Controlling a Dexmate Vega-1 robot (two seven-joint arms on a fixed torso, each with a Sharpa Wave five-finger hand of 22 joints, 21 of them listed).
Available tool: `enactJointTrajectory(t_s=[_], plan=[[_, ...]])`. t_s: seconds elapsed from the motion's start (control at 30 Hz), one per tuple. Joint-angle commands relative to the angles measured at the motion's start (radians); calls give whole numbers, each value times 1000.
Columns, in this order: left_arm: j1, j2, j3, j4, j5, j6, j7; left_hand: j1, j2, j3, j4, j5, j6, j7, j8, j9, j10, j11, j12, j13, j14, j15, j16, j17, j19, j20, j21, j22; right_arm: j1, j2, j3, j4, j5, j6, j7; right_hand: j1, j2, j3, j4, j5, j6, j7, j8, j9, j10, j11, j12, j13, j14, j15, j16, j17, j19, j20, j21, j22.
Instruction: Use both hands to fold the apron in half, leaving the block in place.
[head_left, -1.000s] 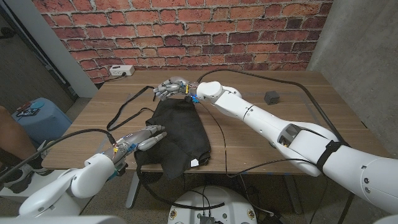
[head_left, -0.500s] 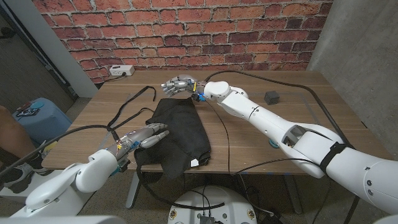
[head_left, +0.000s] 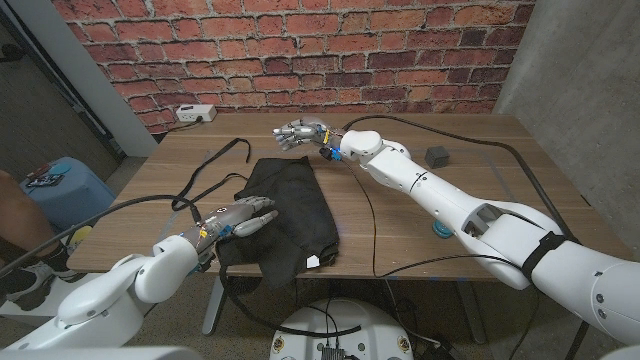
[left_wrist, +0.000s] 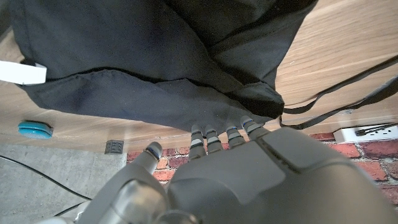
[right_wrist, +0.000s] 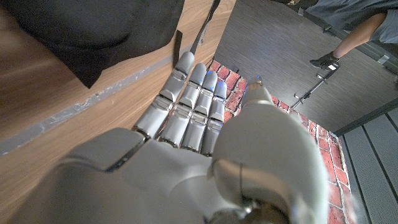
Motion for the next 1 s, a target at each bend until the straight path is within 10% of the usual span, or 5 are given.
enactJointTrajectory(t_s=[0.03, 1.0], plan=[[-33, 80, 64, 3, 42, 59, 10, 11, 3, 9, -1, -3, -6, -1, -2, 2, -10, -3, -2, 3, -5, 0, 2, 2, -1, -2, 1, 0, -27, -21, 36, -13, 39, -1, -22, -8, -1, 3, -1, -3, -3, 2, 5, -1, -7, 0, -3, 2, -9, -37, 3, 1, -2, -1, 0, 2], [-48, 186, 132, 31, 71, 121, 82, 10, 3, 17, 0, -5, -31, -3, -5, 2, -35, -3, -6, 3, -24, -4, -1, 2, -6, -7, 1, 1, -93, -72, 112, -42, 131, 24, -47, -40, 12, 3, 7, -4, -17, 0, 6, -5, -22, 6, -22, -12, -38, -25, 4, -18, -20, -3, -17, 2]])
